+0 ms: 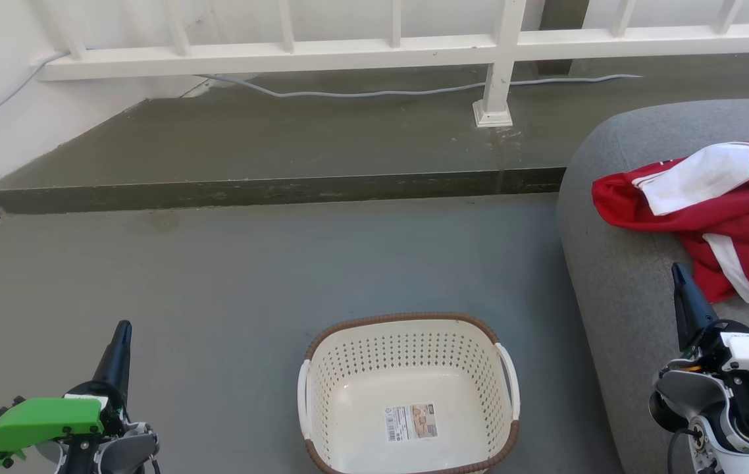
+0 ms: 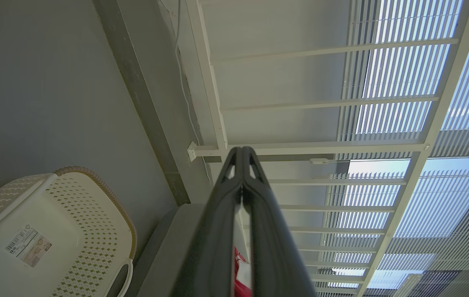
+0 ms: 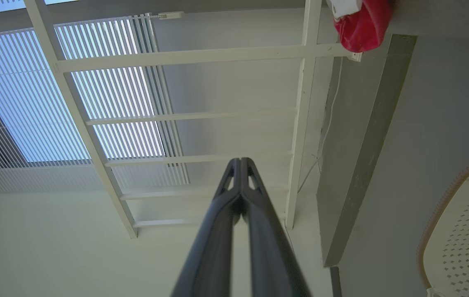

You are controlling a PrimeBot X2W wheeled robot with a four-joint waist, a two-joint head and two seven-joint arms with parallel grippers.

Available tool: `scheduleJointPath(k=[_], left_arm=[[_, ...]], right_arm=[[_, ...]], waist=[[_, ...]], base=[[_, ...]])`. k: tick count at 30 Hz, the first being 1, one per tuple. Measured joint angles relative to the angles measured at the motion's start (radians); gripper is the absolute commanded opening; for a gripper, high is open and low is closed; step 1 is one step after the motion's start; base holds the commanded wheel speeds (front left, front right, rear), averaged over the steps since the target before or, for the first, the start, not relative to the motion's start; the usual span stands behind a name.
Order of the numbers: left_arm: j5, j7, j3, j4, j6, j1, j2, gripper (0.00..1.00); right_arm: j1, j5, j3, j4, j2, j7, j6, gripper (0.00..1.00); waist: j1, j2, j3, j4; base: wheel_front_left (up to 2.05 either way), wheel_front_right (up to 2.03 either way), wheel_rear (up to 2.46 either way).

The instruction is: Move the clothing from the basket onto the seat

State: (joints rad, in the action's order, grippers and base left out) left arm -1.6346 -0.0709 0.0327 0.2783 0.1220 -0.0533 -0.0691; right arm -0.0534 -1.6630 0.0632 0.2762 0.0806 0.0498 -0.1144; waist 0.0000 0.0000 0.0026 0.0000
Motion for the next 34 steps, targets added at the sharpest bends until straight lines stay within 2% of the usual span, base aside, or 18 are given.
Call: scheduleJointPath(k=[34], left_arm=[[0.0, 0.0, 0.002, 0.002, 0.0, -0.001, 0.001, 0.0]], right_arm=[[-0.001, 0.0, 0.002, 0.005, 0.0, 0.005, 0.0, 0.0]], waist=[[0.0, 0.0, 0.0, 0.0]], base=[[0.0, 0.0, 0.0]])
